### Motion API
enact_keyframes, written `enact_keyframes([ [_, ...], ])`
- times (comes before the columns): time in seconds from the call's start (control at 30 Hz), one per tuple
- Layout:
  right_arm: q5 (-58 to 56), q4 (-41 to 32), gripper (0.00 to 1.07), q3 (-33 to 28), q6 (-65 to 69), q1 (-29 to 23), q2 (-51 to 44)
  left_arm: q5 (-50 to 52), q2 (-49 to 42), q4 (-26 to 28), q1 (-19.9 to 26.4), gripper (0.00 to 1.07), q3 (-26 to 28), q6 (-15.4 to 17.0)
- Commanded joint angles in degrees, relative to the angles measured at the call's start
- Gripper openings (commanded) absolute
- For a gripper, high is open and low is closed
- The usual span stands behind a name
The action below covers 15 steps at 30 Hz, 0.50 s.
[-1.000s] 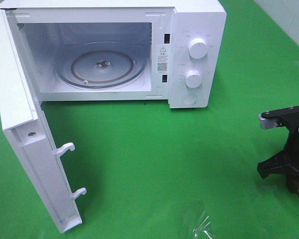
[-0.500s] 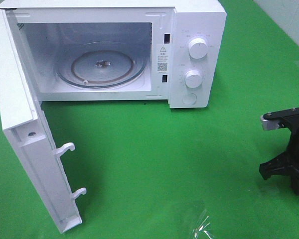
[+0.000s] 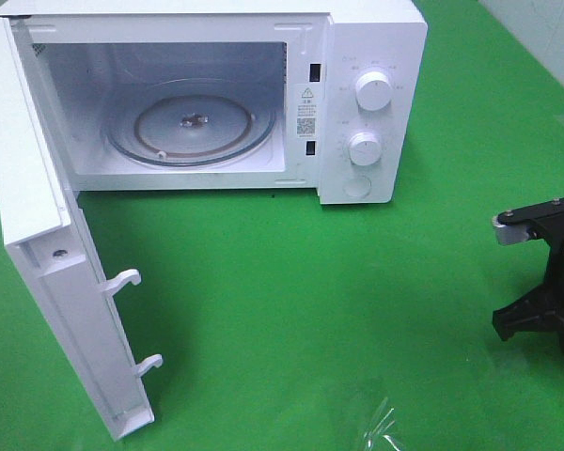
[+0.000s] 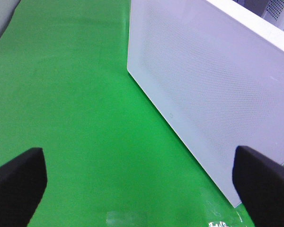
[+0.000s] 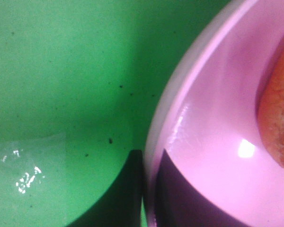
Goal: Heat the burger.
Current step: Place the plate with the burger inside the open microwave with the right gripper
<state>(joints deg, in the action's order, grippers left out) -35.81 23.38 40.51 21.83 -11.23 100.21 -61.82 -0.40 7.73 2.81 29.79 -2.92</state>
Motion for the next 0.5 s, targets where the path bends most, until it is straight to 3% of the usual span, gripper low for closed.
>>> enact_keyframes([
  [0.03,-0.6,3.8,0.00,-1.8,4.3,-1.7,-0.5,0.6,-0.8,0.3,0.2,1.00,-0.2,0.0],
  [0.5,-6.1,13.7,0.00,-3.0,14.8,-8.5,-5.0,0.6,-0.8,0.3,0.2,1.00,-0.2,0.0],
])
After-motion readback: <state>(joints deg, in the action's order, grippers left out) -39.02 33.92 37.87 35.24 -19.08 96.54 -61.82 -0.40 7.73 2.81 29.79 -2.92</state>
